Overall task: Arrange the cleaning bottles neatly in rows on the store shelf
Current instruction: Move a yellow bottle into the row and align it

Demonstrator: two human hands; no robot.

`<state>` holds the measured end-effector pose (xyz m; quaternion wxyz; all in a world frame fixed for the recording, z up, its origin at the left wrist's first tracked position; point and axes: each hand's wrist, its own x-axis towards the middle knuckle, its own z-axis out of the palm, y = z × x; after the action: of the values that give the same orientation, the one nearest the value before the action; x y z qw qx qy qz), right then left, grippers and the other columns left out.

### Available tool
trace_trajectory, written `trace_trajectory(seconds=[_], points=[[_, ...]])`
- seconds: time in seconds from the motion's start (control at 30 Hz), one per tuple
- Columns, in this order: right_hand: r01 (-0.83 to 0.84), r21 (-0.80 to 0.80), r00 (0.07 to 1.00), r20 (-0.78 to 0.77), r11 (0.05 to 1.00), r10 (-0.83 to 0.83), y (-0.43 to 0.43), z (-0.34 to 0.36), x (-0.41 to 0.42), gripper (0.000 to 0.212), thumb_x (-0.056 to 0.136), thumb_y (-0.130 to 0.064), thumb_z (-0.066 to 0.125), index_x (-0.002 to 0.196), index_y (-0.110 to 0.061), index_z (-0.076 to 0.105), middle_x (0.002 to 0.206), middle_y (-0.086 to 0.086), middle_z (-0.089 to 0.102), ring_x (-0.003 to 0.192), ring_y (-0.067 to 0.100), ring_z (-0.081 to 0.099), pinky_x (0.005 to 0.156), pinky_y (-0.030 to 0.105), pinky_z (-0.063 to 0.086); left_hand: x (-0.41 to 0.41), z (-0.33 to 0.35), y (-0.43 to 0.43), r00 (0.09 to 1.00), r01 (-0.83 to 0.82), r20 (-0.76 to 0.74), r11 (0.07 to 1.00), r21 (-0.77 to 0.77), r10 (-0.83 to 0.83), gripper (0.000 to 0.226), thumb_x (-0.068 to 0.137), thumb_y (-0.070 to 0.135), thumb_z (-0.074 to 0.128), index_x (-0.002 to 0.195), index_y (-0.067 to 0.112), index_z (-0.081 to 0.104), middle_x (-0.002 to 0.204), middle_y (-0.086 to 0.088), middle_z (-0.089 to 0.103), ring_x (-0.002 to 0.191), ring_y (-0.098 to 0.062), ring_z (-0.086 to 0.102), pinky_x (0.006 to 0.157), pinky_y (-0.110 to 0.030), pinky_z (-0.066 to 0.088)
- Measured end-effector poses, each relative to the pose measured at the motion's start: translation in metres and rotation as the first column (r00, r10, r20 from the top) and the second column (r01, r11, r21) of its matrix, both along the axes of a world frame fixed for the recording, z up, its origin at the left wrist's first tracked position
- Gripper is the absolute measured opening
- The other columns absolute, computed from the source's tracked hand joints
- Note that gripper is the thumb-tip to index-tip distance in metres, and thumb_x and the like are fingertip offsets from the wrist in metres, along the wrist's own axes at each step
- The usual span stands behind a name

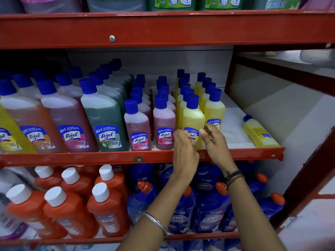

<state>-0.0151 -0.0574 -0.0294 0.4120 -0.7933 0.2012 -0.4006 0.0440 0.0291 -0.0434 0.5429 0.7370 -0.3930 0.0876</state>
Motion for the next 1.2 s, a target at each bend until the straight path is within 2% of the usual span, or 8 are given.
trace_trajectory(seconds=[0.13, 0.27, 0.4, 0.5, 0.7, 0.87, 1.0, 1.2], points=[[0.006, -0.05, 0.998, -0.06, 0.999, -0.009, -0.006, 0.007, 0.004, 0.026, 0.094, -0.023, 0.05, 0.117, -0.01, 0.055, 0.105, 0.0, 0.064, 0.088, -0.007, 0.06, 0.071, 0.004, 0.046, -0.005, -0.002, 0.0, 0.999, -0.025, 0.03, 0.999, -0.036, 0.026, 0.037, 0.077, -0.013, 0.054, 0.101, 0.01, 0.037, 0.106, -0.008, 0.039, 0.097, -0.021, 0.052, 0.074, -0.034, 0.054], [0.083, -0.134, 0.993, -0.075, 0.988, -0.093, -0.004, 0.01, 0.007, 0.024, 0.094, -0.017, 0.051, 0.113, -0.004, 0.057, 0.104, 0.006, 0.062, 0.089, 0.012, 0.057, 0.063, -0.003, 0.039, -0.009, -0.004, 0.0, 1.0, -0.018, -0.003, 0.997, -0.072, 0.017, 0.04, 0.076, -0.015, 0.048, 0.107, 0.008, 0.036, 0.115, -0.012, 0.04, 0.103, -0.022, 0.051, 0.08, -0.036, 0.054], [0.172, -0.173, 0.983, -0.039, 0.97, -0.181, 0.003, 0.012, 0.005, 0.018, 0.093, -0.014, 0.052, 0.099, -0.001, 0.062, 0.091, 0.009, 0.064, 0.08, 0.015, 0.056, 0.063, 0.013, 0.044, -0.01, -0.005, 0.0, 1.0, -0.004, -0.011, 0.995, -0.097, 0.003, 0.041, 0.077, -0.015, 0.043, 0.111, 0.006, 0.036, 0.122, -0.015, 0.041, 0.108, -0.023, 0.05, 0.086, -0.038, 0.052], [0.151, -0.165, 0.983, -0.075, 0.975, -0.165, 0.008, 0.013, -0.001, 0.022, 0.092, -0.019, 0.055, 0.105, -0.002, 0.062, 0.088, 0.001, 0.059, 0.079, 0.011, 0.056, 0.065, 0.008, 0.042, -0.012, -0.004, 0.004, 1.0, -0.015, 0.01, 0.993, -0.115, 0.016, 0.037, 0.082, -0.01, 0.044, 0.116, 0.004, 0.036, 0.128, -0.015, 0.038, 0.113, -0.02, 0.047, 0.088, -0.037, 0.052], [0.271, -0.125, 0.963, 0.03, 0.954, -0.269, -0.024, 0.015, -0.041, 0.026, 0.087, -0.022, 0.06, 0.108, -0.008, 0.064, 0.098, 0.007, 0.072, 0.084, 0.014, 0.065, 0.075, 0.023, 0.052, -0.039, 0.026, -0.011, 0.971, 0.081, 0.239, 0.951, -0.298, -0.008, 0.023, 0.084, 0.002, 0.047, 0.104, 0.011, 0.042, 0.116, -0.013, 0.047, 0.111, -0.021, 0.045, 0.096, -0.025, 0.038], [0.457, -0.25, 0.803, -0.296, 0.854, -0.517, -0.089, 0.014, -0.073, 0.038, 0.082, -0.009, 0.053, 0.118, 0.001, 0.056, 0.124, 0.027, 0.054, 0.111, 0.042, 0.052, 0.095, 0.042, 0.043, -0.064, 0.04, -0.07, 0.945, 0.312, 0.081, 0.949, 0.05, -0.316, 0.025, 0.08, -0.002, 0.046, 0.104, 0.004, 0.048, 0.107, -0.012, 0.049, 0.098, -0.022, 0.05, 0.083, -0.03, 0.043], [0.548, -0.228, 0.614, -0.544, 0.805, -0.572, -0.123, 0.02, -0.084, 0.037, 0.088, -0.015, 0.046, 0.118, 0.007, 0.052, 0.125, 0.033, 0.049, 0.116, 0.046, 0.047, 0.097, 0.042, 0.038, -0.076, 0.037, -0.114, 0.935, 0.354, -0.149, 0.847, 0.398, -0.321, 0.032, 0.08, 0.0, 0.048, 0.111, -0.005, 0.045, 0.118, -0.026, 0.049, 0.109, -0.038, 0.05, 0.088, -0.04, 0.041], [0.471, 0.117, 0.768, -0.542, 0.874, -0.341, -0.15, 0.022, -0.094, 0.017, 0.082, -0.02, 0.06, 0.077, -0.004, 0.057, 0.086, 0.013, 0.06, 0.089, 0.03, 0.058, 0.073, 0.032, 0.042, -0.092, 0.04, -0.152, 0.905, 0.362, -0.363, 0.852, 0.377, -0.224, 0.035, 0.088, 0.014, 0.049, 0.116, -0.004, 0.038, 0.117, -0.029, 0.054, 0.107, -0.042, 0.054, 0.079, -0.041, 0.045]])
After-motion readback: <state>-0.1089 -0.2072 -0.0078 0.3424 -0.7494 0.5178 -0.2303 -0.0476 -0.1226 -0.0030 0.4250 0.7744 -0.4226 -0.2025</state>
